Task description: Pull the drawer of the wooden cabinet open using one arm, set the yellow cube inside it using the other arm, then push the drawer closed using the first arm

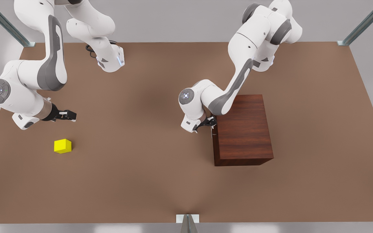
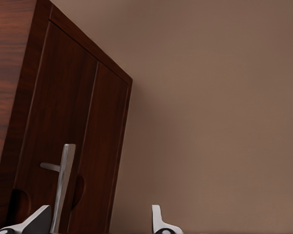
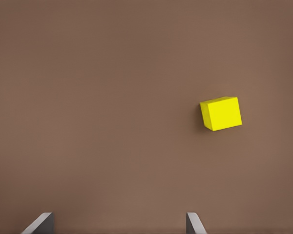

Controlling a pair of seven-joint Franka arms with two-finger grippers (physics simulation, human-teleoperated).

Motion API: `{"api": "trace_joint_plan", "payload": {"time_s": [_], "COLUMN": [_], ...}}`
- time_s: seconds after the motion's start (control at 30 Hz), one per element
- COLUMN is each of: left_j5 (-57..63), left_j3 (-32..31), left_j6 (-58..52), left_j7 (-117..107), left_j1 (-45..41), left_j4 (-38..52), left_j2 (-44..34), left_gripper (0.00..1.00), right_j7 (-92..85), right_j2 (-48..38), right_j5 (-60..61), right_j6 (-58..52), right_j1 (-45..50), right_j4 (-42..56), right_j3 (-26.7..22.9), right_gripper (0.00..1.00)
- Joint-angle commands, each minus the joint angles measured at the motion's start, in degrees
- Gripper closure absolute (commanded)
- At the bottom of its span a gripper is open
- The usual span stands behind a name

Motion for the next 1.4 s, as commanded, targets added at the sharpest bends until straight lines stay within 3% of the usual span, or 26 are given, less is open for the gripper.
{"api": "trace_joint_plan", "payload": {"time_s": [0.0,1.37], "left_j5": [0.04,-0.93], "left_j3": [0.00,-0.17], "left_j6": [1.20,7.18], "left_j7": [-2.00,-5.25], "left_j1": [0.05,-1.97], "left_j4": [0.03,2.84], "left_j2": [0.32,2.87], "left_gripper": [0.00,0.00], "right_j7": [-0.06,0.21], "right_j2": [-0.05,0.03], "right_j5": [0.12,0.30], "right_j6": [-0.23,-0.14], "right_j1": [-0.01,-0.10], "right_j4": [0.05,1.46], "right_j3": [-0.03,-0.03], "right_gripper": [0.00,0.00]}}
